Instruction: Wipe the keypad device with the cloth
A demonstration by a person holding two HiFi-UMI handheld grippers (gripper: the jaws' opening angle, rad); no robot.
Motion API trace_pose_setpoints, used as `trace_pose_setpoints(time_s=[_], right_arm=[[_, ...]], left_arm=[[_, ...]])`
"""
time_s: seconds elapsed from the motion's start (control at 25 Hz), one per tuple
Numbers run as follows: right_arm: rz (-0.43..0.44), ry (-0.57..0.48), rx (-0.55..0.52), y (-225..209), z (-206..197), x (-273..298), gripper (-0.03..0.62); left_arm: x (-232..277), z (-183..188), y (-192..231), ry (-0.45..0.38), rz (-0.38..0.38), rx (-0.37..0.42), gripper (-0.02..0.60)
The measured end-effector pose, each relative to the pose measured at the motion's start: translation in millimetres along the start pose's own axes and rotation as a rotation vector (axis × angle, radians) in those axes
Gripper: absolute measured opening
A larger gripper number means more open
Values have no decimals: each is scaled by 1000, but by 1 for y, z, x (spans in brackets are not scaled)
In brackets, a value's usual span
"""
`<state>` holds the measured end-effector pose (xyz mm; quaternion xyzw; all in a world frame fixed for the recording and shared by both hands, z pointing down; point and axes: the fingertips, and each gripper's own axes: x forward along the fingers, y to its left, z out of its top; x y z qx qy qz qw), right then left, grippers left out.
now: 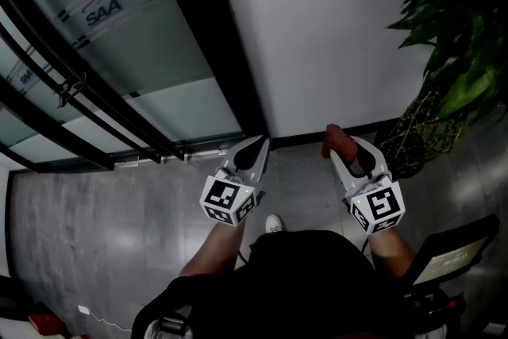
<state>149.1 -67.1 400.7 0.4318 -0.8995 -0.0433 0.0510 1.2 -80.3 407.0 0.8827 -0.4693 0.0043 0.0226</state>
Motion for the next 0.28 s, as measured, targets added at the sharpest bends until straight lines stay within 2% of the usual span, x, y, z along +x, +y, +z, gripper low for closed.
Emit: trace_pose_setpoints(time_s=[0.28], right_arm=[[8, 0, -6, -2, 1, 2, 144]], left_arm=[[2, 0, 0, 2, 1, 2, 17]])
